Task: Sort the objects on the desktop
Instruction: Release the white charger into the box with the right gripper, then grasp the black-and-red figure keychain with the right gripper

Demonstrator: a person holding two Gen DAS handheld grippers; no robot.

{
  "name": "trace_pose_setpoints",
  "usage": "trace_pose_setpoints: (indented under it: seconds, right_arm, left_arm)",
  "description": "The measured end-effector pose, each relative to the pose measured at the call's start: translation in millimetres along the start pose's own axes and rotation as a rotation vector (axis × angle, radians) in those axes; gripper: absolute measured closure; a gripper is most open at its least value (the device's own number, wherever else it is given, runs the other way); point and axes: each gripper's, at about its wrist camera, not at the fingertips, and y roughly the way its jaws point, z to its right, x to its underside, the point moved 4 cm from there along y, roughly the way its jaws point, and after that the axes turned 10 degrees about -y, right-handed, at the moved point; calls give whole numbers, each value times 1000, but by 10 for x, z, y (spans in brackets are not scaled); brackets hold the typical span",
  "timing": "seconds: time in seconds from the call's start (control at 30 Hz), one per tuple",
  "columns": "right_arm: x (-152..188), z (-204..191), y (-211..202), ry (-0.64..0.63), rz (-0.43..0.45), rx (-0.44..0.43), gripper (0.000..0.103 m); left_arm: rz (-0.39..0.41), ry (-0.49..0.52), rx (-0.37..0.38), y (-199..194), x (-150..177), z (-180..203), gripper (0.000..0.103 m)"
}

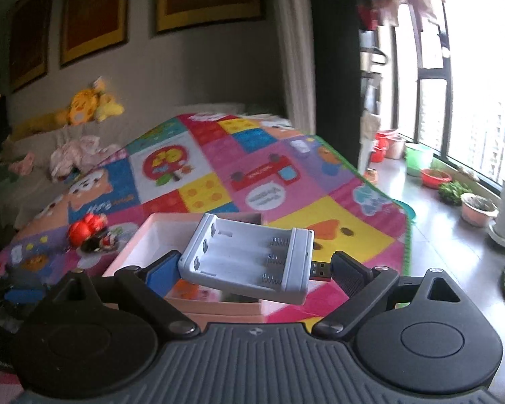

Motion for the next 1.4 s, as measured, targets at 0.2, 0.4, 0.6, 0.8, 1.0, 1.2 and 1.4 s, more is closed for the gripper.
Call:
trace_pose_setpoints:
  seconds: [0.2,0.4,0.6,0.8,1.0,1.2,1.4]
  right_arm:
    - [-351,-457,583,20,-117,-263,8]
    - [-527,-782,1629,35,-289,-214,8]
    - [-377,-861,2245,-25,-414,-114,8]
    - [-529,-885,2203,14,-406,-125,6]
    - [-888,-1500,2167,-3,-372,-321,6]
    - [-808,-2166,2757,-73,-508,-361,6]
    - [-650,-2391,3129,-104,-580,-329,6]
  left_arm:
    - [1,-103,-9,-47,162,-412,7]
    - [23,-169,41,-80,242,-574,6]
    - [56,-225,78,-117,242,-640,5]
    - [73,-242,72,-135,257,-647,3]
    - [79,-252,55,-141,248,-661,3]
    - [89,-300,45,-160,254,-736,3]
    - [88,-325,60,-162,255,-768,3]
